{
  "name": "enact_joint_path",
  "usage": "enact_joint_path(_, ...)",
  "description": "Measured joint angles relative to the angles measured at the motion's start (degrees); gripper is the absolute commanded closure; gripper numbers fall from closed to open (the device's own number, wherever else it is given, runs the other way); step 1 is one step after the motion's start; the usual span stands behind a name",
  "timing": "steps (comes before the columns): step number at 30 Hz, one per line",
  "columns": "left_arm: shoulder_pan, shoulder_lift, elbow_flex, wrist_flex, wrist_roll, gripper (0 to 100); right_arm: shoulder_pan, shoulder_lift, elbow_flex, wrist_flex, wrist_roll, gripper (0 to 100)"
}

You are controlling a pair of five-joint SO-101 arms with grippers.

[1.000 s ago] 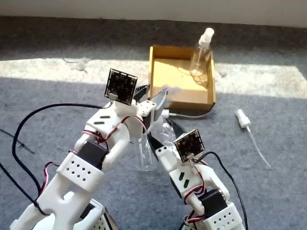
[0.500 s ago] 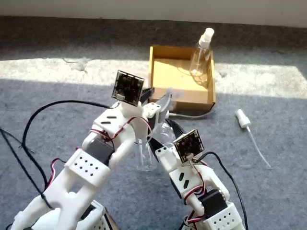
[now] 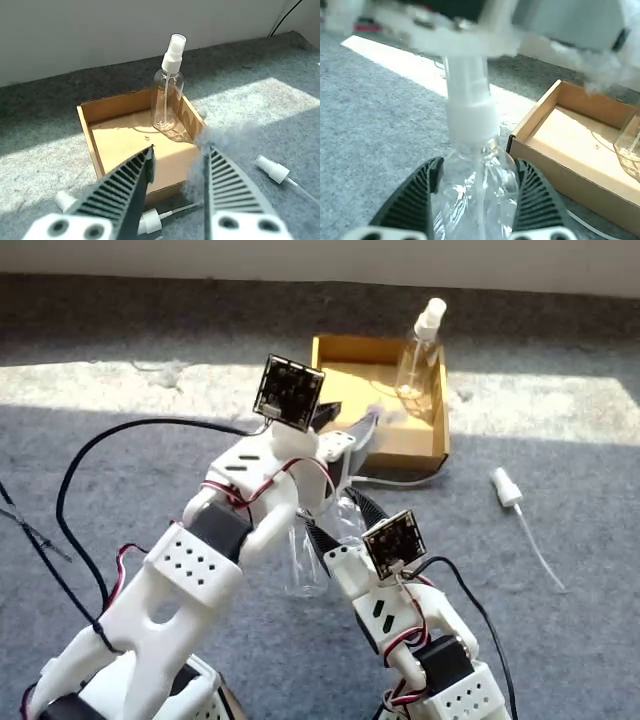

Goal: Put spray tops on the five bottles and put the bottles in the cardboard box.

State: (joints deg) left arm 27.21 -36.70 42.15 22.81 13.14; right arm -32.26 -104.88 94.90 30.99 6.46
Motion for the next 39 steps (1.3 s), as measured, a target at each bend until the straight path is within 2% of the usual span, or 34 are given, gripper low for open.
enact_joint_path(5,-0.35,-5.80,-6.51,7.65,0.00,84,0.00,0.00,0.00,0.00,0.00,99.5)
enact_joint_path(10,-8.00,-12.92,-5.89,14.77,0.00,84,0.70,0.00,0.00,0.00,4.04,99.5)
enact_joint_path(16,-19.52,-23.74,7.21,23.03,0.00,84,12.48,0.09,-0.97,-8.70,8.26,99.5)
enact_joint_path(20,-21.89,-31.74,20.31,21.45,0.00,84,19.96,5.63,-5.19,-16.79,10.99,99.5)
enact_joint_path(26,-19.60,-41.49,38.07,8.62,0.00,84,20.92,28.48,-20.31,-24.88,11.96,99.5)
enact_joint_path(28,-19.52,-43.69,39.74,7.21,0.00,83,21.01,38.15,-27.08,-25.32,9.67,99.5)
enact_joint_path(32,-19.34,-45.36,40.44,6.24,-0.26,83,21.27,54.24,-39.74,-25.05,-0.53,99.5)
enact_joint_path(36,-15.82,-45.45,40.44,6.15,-7.38,83,19.25,57.23,-46.15,-16.79,-11.43,99.5)
enact_joint_path(39,-11.34,-45.45,40.44,6.15,-11.16,76,14.51,56.88,-46.59,-8.97,-14.42,99.5)
